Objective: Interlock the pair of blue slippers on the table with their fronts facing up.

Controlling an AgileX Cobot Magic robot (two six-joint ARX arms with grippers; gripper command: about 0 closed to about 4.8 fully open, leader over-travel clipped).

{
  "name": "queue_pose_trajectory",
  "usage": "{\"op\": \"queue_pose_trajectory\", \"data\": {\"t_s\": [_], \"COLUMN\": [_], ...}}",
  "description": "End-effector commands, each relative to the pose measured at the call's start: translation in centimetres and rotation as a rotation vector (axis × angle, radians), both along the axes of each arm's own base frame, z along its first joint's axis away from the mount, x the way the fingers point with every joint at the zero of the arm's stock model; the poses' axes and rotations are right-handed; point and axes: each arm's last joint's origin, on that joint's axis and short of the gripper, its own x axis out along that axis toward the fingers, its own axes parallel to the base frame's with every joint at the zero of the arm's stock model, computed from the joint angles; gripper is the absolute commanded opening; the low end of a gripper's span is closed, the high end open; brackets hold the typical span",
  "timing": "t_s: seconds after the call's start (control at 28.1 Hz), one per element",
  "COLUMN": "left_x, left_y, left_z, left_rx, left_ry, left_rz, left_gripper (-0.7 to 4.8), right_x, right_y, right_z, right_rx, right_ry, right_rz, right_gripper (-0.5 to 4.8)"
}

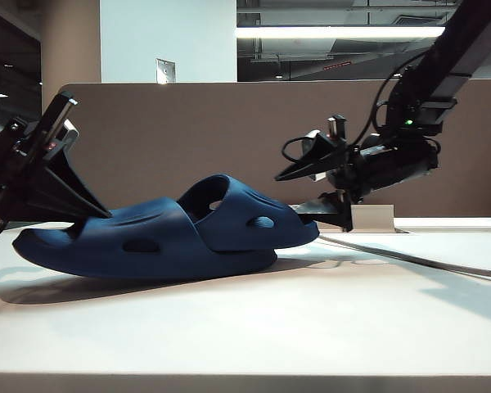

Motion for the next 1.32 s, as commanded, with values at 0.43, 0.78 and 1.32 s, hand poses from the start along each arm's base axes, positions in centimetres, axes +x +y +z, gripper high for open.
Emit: {"op": "queue_pose_trajectory", "data": {"t_s": [0.43,0.78,1.32], "left_x": [0.2,0.2,0.2], "left_y": [0.1,0.2,1.7], "left_z": [-0.1,-0.1,-0.1], "left_rx": [0.08,0.11,0.124], "left_ry": [-0.017,-0.03,-0.02], "left_rz": [0.059,0.073,0.106], "left_gripper": [0.62,1.89,4.05], "right_x": [-1.3,-3.9,-5.3], "right_y": [-2.6,-3.1,-3.1], "right_z": [9.8,16.0,17.0], "right_rx": [-0.146,-0.317,-0.324], "right_ry": [-0.306,-0.454,-0.406], "right_rz": [-0.12,-0.25,-0.234], "right_gripper": [3.12,3.11,3.11]}}
